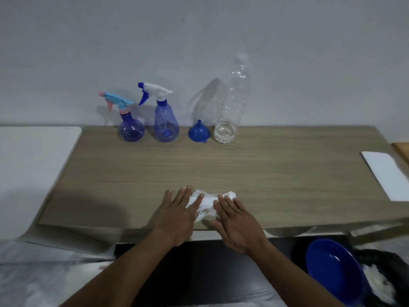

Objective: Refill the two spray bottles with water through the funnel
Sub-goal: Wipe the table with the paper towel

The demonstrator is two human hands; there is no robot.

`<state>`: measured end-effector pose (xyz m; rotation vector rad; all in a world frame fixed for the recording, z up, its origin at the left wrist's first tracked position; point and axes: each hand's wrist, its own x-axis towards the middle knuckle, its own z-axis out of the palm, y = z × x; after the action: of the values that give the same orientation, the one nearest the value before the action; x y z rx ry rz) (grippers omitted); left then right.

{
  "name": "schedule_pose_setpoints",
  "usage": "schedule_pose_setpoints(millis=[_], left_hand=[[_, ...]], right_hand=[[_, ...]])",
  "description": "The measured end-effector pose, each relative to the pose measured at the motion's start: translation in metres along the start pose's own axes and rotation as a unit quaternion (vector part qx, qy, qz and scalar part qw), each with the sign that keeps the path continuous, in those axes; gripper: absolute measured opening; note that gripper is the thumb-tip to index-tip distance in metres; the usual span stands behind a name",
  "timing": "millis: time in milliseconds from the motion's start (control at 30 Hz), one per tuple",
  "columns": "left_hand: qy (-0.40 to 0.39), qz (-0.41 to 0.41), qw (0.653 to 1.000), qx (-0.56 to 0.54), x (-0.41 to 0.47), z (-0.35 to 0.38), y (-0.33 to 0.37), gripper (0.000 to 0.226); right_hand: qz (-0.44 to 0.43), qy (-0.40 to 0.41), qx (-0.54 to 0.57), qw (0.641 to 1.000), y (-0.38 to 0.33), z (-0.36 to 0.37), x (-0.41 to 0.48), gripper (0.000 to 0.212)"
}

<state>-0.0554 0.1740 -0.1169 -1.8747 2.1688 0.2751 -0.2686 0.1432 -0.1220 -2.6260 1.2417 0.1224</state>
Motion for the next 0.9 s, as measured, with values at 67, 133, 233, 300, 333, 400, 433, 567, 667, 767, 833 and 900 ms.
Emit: schedule_pose_setpoints(millis=[67, 133, 233, 300, 333, 400, 433, 567, 667, 767, 833, 900], left_hand=[[-0.001, -0.007, 1.000, -0.003, 0.006, -0.003, 0.027, 0.072], [-0.001, -0.012, 1.000, -0.012, 0.013, -0.007, 0.049, 0.070], [0.023, -0.008, 0.999, -0.033, 0.020, -0.014, 0.073, 0.065], [0.034, -0.001, 0.999, -0.032, 0.021, -0.017, 0.082, 0.064], [0.038, 0.005, 0.999, -0.034, 0.021, -0.018, 0.084, 0.063], [0.048, 0.020, 0.998, -0.042, 0.019, -0.019, 0.085, 0.056], [0.058, 0.031, 0.997, -0.046, 0.019, -0.021, 0.086, 0.050], [0.089, 0.045, 0.994, -0.054, 0.020, -0.035, 0.079, 0.027], [0.074, 0.043, 0.977, -0.195, 0.022, -0.052, 0.074, 0.029], [0.074, 0.063, 0.926, -0.364, 0.023, -0.079, 0.076, 0.015], [0.079, 0.103, 0.904, -0.408, 0.029, -0.098, 0.079, 0.015], [0.087, 0.141, 0.896, -0.411, 0.037, -0.121, 0.087, 0.017]], right_hand=[[-0.006, 0.013, -0.004, 1.000, 0.020, -0.006, -0.015, 0.075], [-0.006, 0.037, -0.003, 0.999, 0.039, -0.009, -0.028, 0.074], [-0.027, 0.053, 0.024, 0.998, 0.067, -0.004, -0.035, 0.053], [-0.042, 0.052, 0.056, 0.996, 0.078, -0.005, -0.034, 0.042], [-0.045, 0.050, 0.066, 0.996, 0.079, -0.007, -0.034, 0.040], [-0.039, 0.051, 0.064, 0.996, 0.077, -0.014, -0.032, 0.034], [-0.030, 0.054, 0.060, 0.996, 0.075, -0.016, -0.033, 0.034], [0.042, 0.056, 0.111, 0.991, 0.070, -0.022, -0.035, 0.038], [0.109, 0.072, 0.203, 0.970, 0.066, -0.036, -0.045, 0.034], [0.163, 0.120, 0.287, 0.936, 0.064, -0.058, -0.062, 0.011], [0.206, 0.163, 0.336, 0.904, 0.064, -0.075, -0.074, 0.003], [0.248, 0.199, 0.369, 0.873, 0.066, -0.092, -0.088, 0.009]])
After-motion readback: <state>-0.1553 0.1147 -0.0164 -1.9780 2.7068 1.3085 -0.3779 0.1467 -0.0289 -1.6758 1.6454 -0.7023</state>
